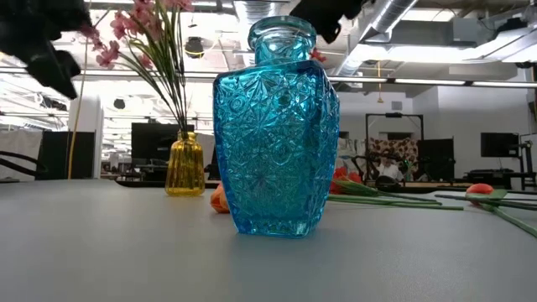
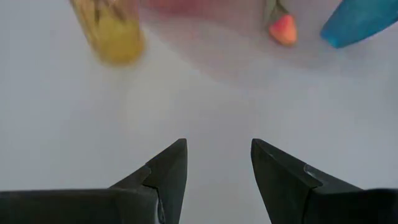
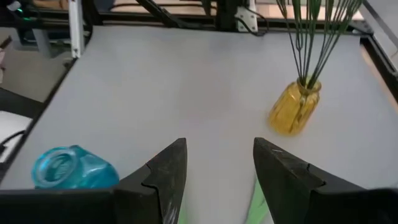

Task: Sort flowers into vase by color
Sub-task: Put the left pink flowers into the yellow vase

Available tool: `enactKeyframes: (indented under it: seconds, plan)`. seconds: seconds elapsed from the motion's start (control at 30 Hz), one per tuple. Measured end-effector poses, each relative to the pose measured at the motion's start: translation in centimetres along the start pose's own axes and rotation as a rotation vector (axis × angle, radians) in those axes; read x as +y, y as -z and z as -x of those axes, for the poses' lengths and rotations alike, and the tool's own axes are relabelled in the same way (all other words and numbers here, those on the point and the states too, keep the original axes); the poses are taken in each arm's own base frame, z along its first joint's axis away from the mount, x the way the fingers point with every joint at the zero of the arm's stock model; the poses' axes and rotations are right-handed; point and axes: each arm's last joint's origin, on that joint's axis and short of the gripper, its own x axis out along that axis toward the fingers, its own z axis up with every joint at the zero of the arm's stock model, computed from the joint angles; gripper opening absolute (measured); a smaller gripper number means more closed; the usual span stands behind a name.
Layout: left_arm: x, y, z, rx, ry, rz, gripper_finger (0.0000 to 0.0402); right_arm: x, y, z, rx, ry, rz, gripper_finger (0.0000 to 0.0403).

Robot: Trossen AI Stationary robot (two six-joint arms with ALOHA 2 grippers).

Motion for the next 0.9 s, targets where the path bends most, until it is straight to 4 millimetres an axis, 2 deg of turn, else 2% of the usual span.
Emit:
enactKeyframes:
  seconds: [0.17, 0.33, 0.63, 0.9]
  plan:
    - [-0.4, 0.5, 0.1, 0.031, 0.032, 0.027, 0.0165, 0.6, -0.2, 1.3, -0.006, 0.029, 0.007, 0.0211]
    - [-1.0, 0.6, 0.0, 0.027, 0.037, 0.041, 0.0165, 1.3, 0.0, 2.3, 0.020, 0.045, -0.098, 0.0211]
    - [-4.2, -0.1, -1.1, -0.068, 0.116, -0.100, 0.0165, 3.0, 2.1, 1.7, 0.225, 0.070, -0.397, 0.0211]
    - [-6.9, 0.1, -2.8, -0.078, 0.104, -0.183, 0.0165, 5.9, 4.4, 1.5, 0.430, 0.157, -0.621, 0.0211]
